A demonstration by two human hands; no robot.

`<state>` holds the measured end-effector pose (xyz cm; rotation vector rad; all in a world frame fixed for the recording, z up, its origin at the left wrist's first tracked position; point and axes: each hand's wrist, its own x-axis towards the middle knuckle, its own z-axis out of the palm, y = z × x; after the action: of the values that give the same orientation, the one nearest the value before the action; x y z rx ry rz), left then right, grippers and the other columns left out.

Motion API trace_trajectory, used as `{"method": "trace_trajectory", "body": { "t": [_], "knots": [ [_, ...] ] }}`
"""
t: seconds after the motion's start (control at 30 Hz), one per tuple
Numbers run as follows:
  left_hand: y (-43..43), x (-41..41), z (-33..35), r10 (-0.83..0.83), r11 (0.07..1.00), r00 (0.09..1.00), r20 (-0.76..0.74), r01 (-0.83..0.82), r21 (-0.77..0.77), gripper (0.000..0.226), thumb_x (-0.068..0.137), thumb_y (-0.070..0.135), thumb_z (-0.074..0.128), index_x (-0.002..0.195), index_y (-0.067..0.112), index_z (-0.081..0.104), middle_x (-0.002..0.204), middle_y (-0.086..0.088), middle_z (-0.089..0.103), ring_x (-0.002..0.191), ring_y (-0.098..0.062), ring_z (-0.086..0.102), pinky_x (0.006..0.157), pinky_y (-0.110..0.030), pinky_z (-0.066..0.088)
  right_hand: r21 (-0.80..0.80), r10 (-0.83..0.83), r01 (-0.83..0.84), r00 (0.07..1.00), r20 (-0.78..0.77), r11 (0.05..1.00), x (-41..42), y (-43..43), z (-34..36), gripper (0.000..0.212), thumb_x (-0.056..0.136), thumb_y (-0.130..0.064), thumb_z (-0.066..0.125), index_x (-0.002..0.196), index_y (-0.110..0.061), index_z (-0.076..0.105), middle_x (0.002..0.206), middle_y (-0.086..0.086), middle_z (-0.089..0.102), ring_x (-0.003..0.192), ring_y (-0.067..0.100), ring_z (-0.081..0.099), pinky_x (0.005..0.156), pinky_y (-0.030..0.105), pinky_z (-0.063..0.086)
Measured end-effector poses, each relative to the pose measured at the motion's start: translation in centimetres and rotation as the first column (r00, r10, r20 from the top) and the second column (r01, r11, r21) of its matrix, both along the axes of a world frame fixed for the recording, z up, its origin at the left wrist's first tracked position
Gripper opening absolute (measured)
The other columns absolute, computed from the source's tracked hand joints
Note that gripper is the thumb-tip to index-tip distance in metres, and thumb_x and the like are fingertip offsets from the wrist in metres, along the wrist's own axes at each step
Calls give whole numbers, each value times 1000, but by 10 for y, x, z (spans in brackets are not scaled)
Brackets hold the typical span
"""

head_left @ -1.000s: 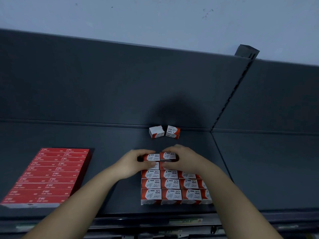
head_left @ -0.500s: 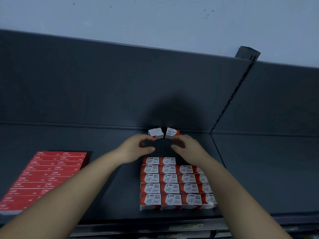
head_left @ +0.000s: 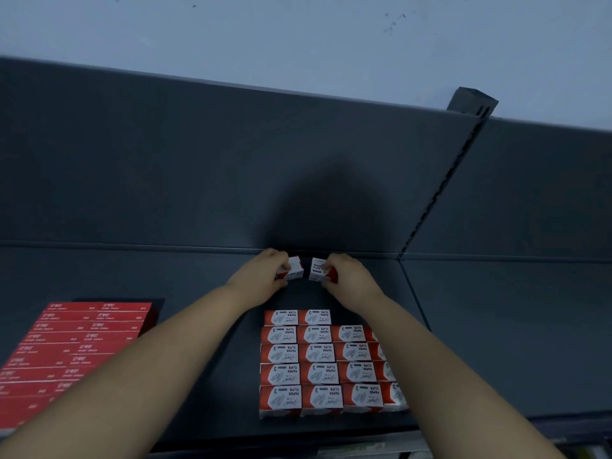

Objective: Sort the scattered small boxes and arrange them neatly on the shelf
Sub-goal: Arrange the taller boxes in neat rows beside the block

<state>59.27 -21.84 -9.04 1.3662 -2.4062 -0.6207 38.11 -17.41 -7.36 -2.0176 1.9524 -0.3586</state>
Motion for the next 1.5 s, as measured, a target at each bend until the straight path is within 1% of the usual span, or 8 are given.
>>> {"method": "trace_trajectory", "body": {
  "t": [0.17, 0.27, 0.33, 0.47, 0.77, 1.0, 1.2, 1.5],
  "knots": [
    [6, 5, 1, 17, 999, 998, -62, -15, 33, 24, 89, 25, 68, 110, 22, 56, 117, 3, 57, 104, -14, 54, 85, -24, 44, -1, -35, 35, 984, 172, 999, -5, 9, 3, 31, 85, -30, 74, 109, -23, 56, 115, -5, 54, 102, 11, 54, 87, 24, 46],
    [9, 8, 4, 23, 998, 967, -256, -6, 65, 26, 90, 19, 66, 114, 26, 58, 115, 8, 58, 105, -9, 55, 83, -11, 41, -8, -43, 50, 918, 393, 999, -8, 15, 8, 41, 80, -28, 80, 112, -31, 56, 113, -9, 58, 103, 4, 57, 92, 26, 50],
    [10, 5, 12, 88, 994, 910, -404, -52, 99, 25, 93, 14, 61, 116, 24, 61, 116, 8, 55, 104, -5, 54, 85, -6, 40, -31, -58, 87, 851, 522, 996, -11, 19, 14, 43, 78, -22, 81, 113, -32, 58, 114, -9, 58, 104, 3, 58, 95, 28, 51],
    [20, -6, 37, 279, 923, 740, -612, -29, 385, 19, 103, 19, 44, 109, 20, 62, 100, 1, 64, 82, -11, 59, 59, -19, 49, -31, -32, 66, 781, 624, 997, -13, 31, 32, 53, 77, -12, 81, 116, -39, 58, 118, -8, 56, 110, 7, 58, 97, 30, 51],
    [52, -14, 64, 269, 915, 720, -639, 17, 404, 27, 101, 33, 46, 111, 16, 65, 89, -1, 72, 66, -12, 64, 47, -20, 43, 5, -41, 67, 546, 837, 998, -25, 65, 64, 44, 79, -5, 77, 116, -25, 64, 113, -4, 70, 109, 8, 64, 90, 28, 56],
    [79, -30, 80, 270, 917, 734, -624, 2, 399, 26, 100, 34, 48, 106, 17, 66, 92, -6, 73, 65, -18, 68, 40, -19, 35, -28, -15, 73, 529, 849, 997, -36, 87, 69, 42, 82, -5, 75, 115, -29, 65, 110, -9, 71, 107, 8, 65, 92, 29, 54],
    [95, -42, 89, 255, 938, 729, -635, -28, 345, 25, 98, 34, 51, 111, 16, 63, 99, -1, 72, 66, -21, 71, 55, -25, 55, -34, 2, 53, 502, 865, 998, -46, 101, 76, 41, 84, -3, 73, 115, -28, 63, 112, -8, 71, 109, 8, 65, 91, 28, 54],
    [112, -62, 97, 248, 939, 733, -633, -22, 343, 26, 98, 32, 52, 113, 14, 62, 99, -3, 72, 71, -21, 73, 60, -26, 58, -43, 22, 29, 510, 860, 999, -65, 111, 83, 37, 85, 1, 70, 109, -25, 62, 114, -5, 70, 110, 12, 65, 92, 33, 55]
  ]
}}
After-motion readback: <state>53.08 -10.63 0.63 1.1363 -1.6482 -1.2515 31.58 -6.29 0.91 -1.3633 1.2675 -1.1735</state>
